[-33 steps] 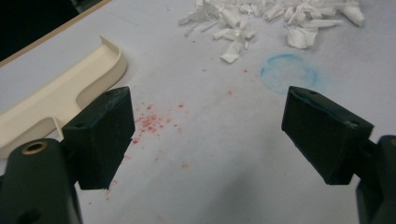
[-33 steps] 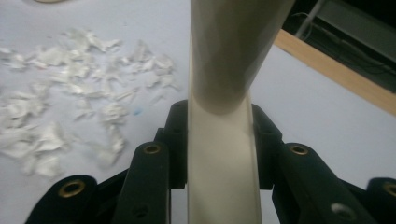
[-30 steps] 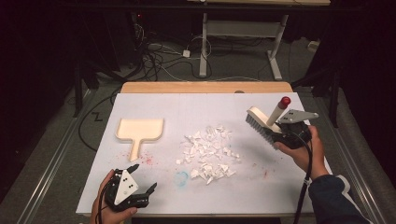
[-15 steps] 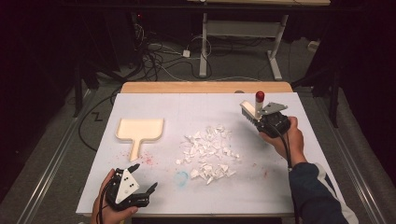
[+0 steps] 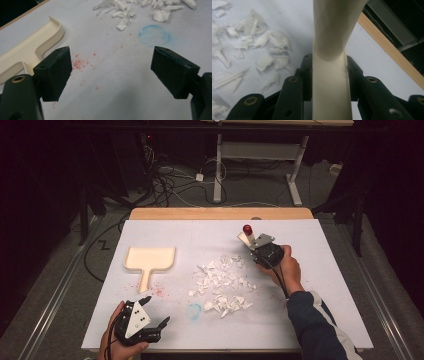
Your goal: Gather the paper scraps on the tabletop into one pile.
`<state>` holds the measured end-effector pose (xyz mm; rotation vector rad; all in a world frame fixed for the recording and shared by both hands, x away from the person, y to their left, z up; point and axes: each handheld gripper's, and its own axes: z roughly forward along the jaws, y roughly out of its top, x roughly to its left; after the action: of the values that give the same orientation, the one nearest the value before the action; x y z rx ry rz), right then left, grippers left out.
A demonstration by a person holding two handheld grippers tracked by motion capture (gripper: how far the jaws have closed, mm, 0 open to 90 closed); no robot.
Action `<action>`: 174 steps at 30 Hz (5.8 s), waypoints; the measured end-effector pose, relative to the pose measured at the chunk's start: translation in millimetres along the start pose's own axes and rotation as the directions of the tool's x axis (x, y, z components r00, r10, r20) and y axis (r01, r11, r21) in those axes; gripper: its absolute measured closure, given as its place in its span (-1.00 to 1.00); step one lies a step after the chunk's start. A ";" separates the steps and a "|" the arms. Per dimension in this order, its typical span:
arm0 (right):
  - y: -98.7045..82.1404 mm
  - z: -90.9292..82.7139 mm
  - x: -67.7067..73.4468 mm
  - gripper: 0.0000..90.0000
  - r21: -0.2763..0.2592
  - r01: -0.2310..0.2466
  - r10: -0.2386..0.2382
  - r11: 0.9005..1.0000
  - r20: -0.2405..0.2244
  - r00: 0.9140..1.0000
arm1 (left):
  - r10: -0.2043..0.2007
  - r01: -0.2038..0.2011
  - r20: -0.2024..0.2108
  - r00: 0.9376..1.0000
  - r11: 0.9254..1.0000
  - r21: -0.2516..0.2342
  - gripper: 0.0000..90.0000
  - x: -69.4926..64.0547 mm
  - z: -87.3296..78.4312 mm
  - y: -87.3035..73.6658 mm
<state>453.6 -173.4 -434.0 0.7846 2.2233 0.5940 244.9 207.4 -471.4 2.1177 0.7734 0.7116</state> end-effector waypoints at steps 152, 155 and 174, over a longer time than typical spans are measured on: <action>57.7 9.9 92.1 0.50 -0.300 0.250 -0.338 0.920 -0.293 0.894 | -0.011 0.011 0.011 1.000 1.000 -0.016 -0.64 -1.2 -2.0 0.4; 51.5 0.4 97.1 0.49 -0.337 0.282 -0.399 0.898 -0.355 0.846 | -0.012 0.012 0.018 1.000 1.000 -0.013 -0.64 -1.1 -1.6 0.0; -0.8 -58.7 77.3 0.51 -0.445 0.341 -0.535 0.828 -0.444 0.719 | -0.004 0.005 0.033 0.999 1.000 -0.008 -0.64 -3.1 -2.4 1.0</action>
<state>365.8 -132.3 -431.5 -0.1542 2.5937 1.0107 241.5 205.8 -469.9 2.1145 0.7561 0.6748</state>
